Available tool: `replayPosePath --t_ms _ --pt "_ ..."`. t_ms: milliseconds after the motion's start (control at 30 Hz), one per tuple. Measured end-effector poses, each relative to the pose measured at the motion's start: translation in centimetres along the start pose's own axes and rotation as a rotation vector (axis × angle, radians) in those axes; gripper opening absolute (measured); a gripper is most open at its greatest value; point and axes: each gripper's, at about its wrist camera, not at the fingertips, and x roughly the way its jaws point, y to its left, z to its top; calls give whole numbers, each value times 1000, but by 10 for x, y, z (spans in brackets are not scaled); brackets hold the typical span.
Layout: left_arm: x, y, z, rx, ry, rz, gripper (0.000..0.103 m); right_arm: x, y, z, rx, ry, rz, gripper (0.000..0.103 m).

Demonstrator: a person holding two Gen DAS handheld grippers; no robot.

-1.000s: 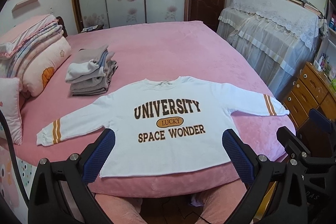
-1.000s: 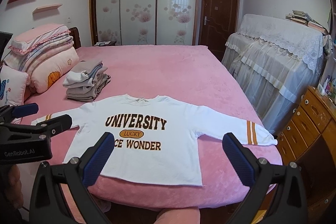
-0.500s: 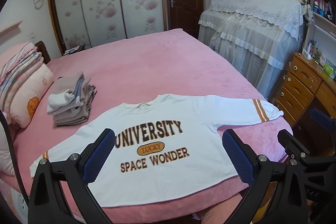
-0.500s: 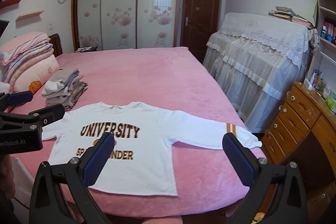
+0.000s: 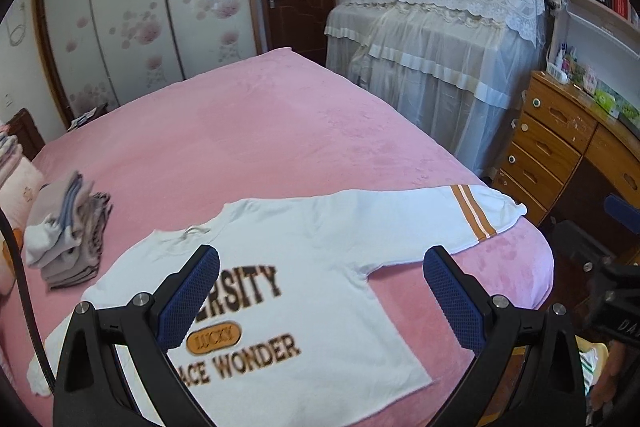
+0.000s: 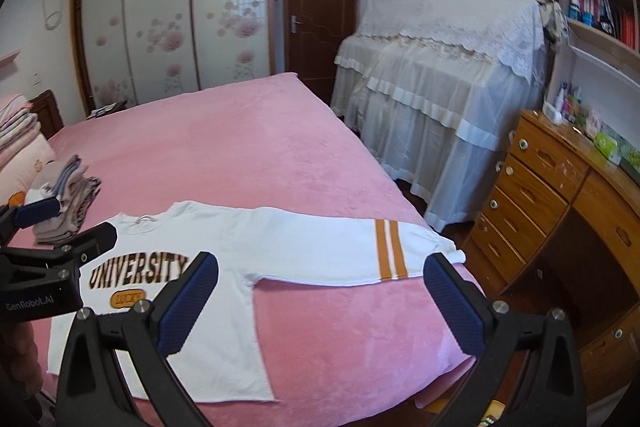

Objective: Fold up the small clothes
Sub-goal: 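Move the right tool to the orange-striped sleeve cuff and grasp it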

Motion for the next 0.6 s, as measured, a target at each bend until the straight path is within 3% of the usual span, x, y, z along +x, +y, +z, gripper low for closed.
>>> replayPosePath --t_ms 333,600 --pt "104 -50 32 34 58 -34 101 46 -48 14 68 1 -70 99" --pt "166 -96 22 84 141 -56 101 98 -73 10 99 54 -81 82"
